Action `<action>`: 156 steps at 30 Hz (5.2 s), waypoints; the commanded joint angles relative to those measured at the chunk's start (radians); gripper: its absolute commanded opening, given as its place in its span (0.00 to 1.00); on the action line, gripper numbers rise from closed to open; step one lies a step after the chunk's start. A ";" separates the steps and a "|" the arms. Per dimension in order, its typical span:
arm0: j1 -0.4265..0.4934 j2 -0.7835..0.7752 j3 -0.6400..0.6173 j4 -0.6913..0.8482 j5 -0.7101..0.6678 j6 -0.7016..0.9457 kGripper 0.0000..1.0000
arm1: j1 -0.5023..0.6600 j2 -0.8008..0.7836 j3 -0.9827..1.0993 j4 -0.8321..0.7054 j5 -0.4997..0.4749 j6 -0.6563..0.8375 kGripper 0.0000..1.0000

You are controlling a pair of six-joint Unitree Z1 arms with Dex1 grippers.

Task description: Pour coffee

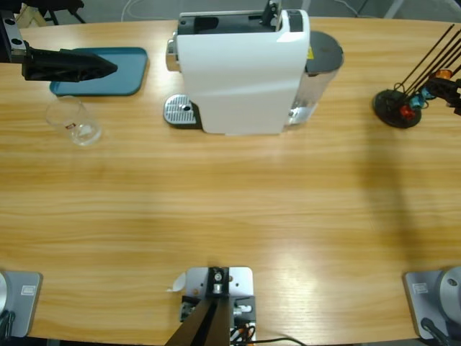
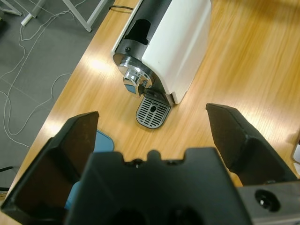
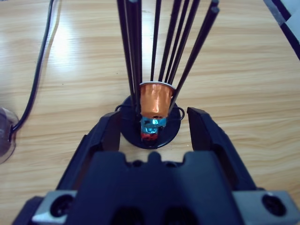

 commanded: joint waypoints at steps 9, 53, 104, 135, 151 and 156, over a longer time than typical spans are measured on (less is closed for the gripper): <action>-0.007 0.016 0.044 -0.006 -0.001 -0.030 1.00 | -0.034 0.073 0.028 -0.042 -0.021 -0.001 0.24; -0.015 0.010 0.103 -0.039 -0.003 -0.061 1.00 | 0.007 -0.103 -0.100 0.054 -0.083 0.002 0.00; -0.030 -0.286 0.353 0.040 0.105 -0.132 1.00 | 0.757 0.451 -1.041 0.597 0.182 -0.724 0.00; -0.014 -0.280 0.390 0.004 0.108 -0.138 1.00 | 0.643 0.513 -1.002 0.558 0.273 -0.688 0.00; -0.013 -0.278 0.399 -0.011 0.108 -0.143 1.00 | 0.634 0.507 -0.974 0.559 0.266 -0.680 0.00; -0.013 -0.278 0.400 -0.010 0.108 -0.145 1.00 | 0.634 0.507 -0.974 0.570 0.262 -0.662 0.11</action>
